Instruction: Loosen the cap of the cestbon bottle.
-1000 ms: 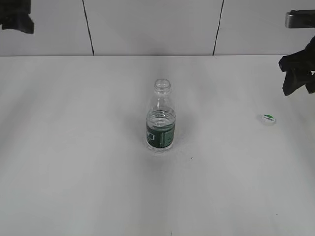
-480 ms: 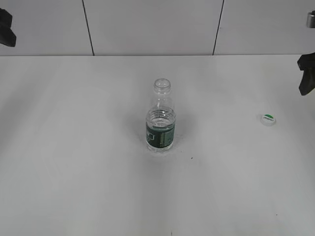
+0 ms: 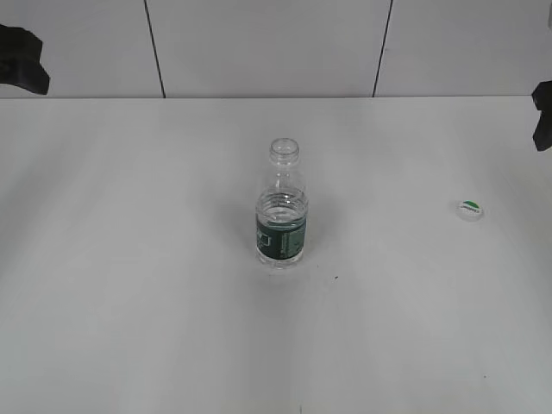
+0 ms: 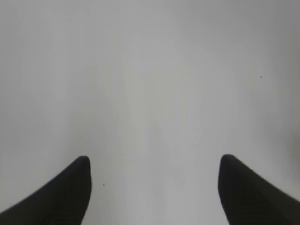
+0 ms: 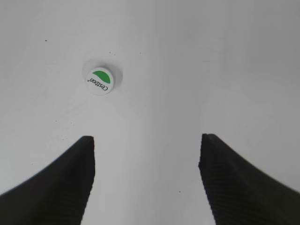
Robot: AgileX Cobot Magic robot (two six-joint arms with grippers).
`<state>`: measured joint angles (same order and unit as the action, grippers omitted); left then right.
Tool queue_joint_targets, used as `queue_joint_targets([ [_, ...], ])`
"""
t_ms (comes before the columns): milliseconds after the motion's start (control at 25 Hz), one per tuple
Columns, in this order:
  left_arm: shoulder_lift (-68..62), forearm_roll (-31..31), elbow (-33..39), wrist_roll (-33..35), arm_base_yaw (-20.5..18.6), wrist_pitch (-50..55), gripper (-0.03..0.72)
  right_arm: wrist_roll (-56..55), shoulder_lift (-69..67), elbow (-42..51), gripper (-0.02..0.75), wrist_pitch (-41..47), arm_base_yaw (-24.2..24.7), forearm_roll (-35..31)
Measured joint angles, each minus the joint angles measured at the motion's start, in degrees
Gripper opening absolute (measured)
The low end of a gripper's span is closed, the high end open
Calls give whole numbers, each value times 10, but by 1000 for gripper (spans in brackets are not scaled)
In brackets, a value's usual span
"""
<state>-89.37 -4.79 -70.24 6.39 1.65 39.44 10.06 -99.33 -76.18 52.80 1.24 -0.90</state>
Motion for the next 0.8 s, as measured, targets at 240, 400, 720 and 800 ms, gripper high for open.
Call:
queue_joint_targets([
  [240,0,-6,0,3,1,16,506,1,6,0,536,11,0,-6],
  [400,0,-8,0,3,1,36,506,3,32,0,537,15,0,-9],
  [720,67,-17,0,3,1,85,506,4,119,0,537,41,0,-12],
  [800,96,-14,0,3,1,101,506,4,139,0,537,55,0,-15],
])
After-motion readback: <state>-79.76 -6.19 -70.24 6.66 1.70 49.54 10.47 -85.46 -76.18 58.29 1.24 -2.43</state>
